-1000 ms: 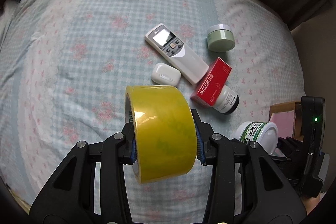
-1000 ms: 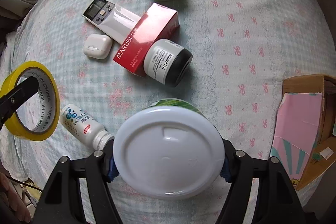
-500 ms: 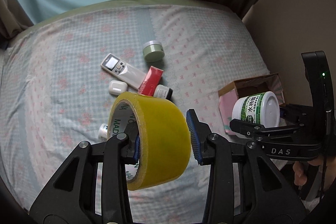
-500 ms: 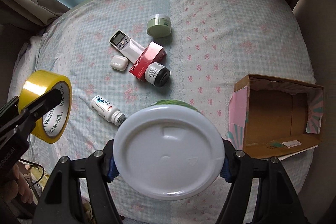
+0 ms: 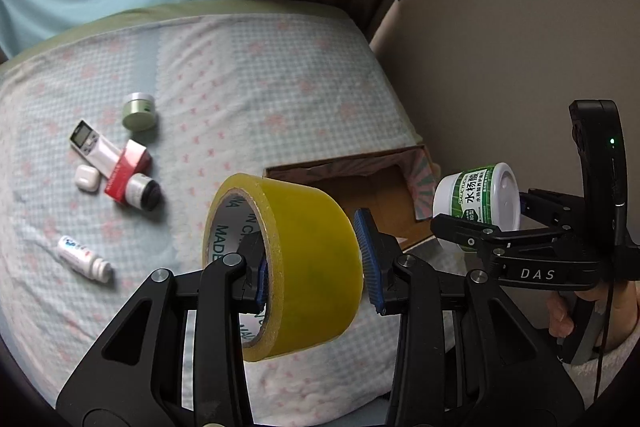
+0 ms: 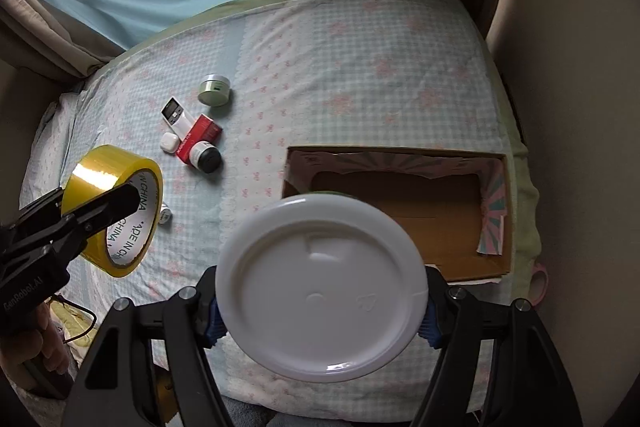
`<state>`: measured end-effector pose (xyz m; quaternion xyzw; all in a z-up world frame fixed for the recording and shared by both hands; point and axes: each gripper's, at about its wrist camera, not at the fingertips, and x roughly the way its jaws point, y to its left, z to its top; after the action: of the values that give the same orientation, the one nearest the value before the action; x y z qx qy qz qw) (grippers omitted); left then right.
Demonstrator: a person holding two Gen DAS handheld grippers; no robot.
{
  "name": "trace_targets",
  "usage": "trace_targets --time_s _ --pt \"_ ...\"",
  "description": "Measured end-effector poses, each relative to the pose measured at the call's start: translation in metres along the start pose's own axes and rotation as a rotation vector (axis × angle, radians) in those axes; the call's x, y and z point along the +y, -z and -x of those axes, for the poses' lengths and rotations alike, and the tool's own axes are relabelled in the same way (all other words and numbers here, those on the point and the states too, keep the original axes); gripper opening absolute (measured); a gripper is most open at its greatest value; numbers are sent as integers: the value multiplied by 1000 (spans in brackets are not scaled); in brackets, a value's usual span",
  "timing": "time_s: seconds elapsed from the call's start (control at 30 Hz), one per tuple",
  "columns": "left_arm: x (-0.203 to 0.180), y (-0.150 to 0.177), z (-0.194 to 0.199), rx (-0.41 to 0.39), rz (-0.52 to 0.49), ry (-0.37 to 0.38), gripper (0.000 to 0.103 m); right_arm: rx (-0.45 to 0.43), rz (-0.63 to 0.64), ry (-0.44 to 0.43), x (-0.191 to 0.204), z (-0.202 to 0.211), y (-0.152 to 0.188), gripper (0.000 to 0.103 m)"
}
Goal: Organize rigid objects
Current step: 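Carry tape and jar to the cardboard box and release both inside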
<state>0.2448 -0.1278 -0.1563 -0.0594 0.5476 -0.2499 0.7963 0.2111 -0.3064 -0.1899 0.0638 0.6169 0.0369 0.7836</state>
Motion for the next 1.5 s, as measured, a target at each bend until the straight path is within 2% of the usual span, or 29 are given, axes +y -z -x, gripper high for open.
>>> trace_targets --time_s 0.2,0.4,0.6,0.77,0.93,1.07,1.1,1.13,1.17,1.2,1.27,1.3,1.5 --pt "-61 -1 -61 63 -20 36 33 29 -32 28 -83 -6 8 67" --pt "-80 -3 -129 135 -14 26 33 62 0 16 -128 -45 8 67" --pt "-70 -5 -193 205 -6 -38 33 65 170 20 -135 -105 7 67" --pt "-58 -3 -226 242 -32 -103 33 78 235 -13 -132 -153 15 66" --pt "-53 1 -244 275 -81 -153 33 56 288 -38 -124 -170 20 66" --pt "-56 0 -255 286 -120 -180 33 38 348 -7 -120 -175 18 67" --pt "-57 -1 -257 282 -126 -205 36 42 352 -5 -121 -177 17 69" --pt "-58 -1 -260 285 -136 -236 37 36 352 0 -122 -177 16 76" --pt "-59 -2 -260 283 -148 -254 53 14 350 0 -125 -175 14 102" --pt "-60 -2 -260 276 -159 -258 96 -18 353 -17 -127 -171 13 103" --pt "-60 -2 -256 257 -171 -235 103 -108 349 -49 -130 -157 12 103" --pt "-59 -1 -253 255 -170 -227 103 -120 348 -47 -132 -152 12 103" --pt "-48 7 -232 263 -113 -213 103 -13 306 -33 -138 -148 17 103"
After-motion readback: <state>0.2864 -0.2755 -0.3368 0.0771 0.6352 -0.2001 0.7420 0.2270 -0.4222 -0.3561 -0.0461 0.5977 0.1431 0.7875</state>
